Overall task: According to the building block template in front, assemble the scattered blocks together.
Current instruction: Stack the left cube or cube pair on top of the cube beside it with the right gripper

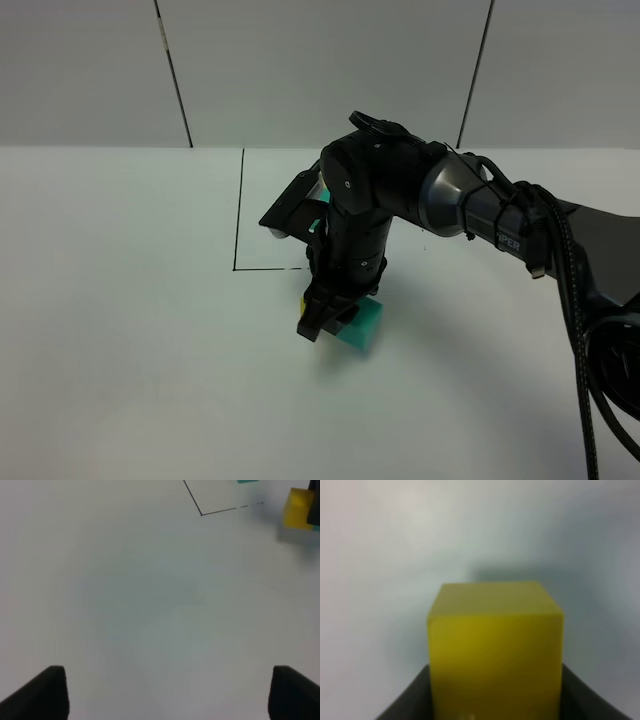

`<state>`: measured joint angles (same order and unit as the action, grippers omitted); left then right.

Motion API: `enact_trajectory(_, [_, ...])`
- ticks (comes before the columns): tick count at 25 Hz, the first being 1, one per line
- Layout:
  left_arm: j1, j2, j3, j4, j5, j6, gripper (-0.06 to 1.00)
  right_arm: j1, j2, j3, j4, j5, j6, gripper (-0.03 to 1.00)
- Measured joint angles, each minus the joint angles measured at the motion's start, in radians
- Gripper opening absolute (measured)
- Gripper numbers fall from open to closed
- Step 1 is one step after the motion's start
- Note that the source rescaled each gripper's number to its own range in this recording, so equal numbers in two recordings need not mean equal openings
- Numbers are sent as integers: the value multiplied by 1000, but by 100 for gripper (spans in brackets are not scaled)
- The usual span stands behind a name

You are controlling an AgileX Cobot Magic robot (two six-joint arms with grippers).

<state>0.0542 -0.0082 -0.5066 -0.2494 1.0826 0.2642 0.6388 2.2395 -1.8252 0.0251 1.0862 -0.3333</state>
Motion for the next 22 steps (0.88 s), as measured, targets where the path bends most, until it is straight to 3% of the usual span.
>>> enact_trajectory(5, [0, 0, 0, 0, 0, 0, 79, 0, -1, 0, 0, 6, 434, 2])
enact_trajectory(8, [0, 0, 0, 0, 0, 0, 79, 0, -1, 0, 2, 6, 593, 2])
enact_trajectory(14, [0, 0, 0, 0, 0, 0, 79, 0, -1, 0, -1, -28, 762, 2])
enact_trajectory(22, [0, 0, 0, 0, 0, 0, 79, 0, 58, 0, -4, -79, 863, 2])
